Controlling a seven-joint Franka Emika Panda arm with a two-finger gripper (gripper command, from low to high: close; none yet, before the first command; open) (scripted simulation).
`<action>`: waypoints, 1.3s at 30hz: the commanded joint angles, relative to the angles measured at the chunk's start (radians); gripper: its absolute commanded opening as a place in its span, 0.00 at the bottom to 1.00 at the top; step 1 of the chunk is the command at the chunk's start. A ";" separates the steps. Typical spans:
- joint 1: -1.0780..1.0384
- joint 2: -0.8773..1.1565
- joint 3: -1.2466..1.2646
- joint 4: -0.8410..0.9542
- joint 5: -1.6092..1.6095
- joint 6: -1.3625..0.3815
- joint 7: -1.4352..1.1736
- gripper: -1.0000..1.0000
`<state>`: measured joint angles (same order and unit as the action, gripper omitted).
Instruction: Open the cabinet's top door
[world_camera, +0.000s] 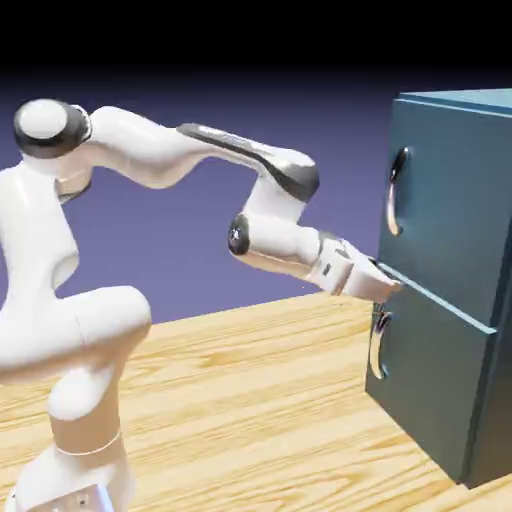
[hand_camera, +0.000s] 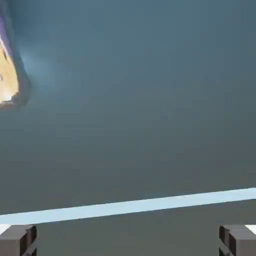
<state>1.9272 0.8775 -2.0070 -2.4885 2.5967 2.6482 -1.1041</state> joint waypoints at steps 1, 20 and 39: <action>0.032 0.024 -0.034 0.005 0.044 -0.007 -0.031 0.50; 0.124 -0.007 -0.253 -0.089 -0.107 -0.371 -0.065 0.00; 0.036 -0.236 -0.755 -0.154 -0.834 -1.194 -0.138 0.00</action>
<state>1.9631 0.6413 -2.7620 -2.6428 1.7620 1.4531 -1.2422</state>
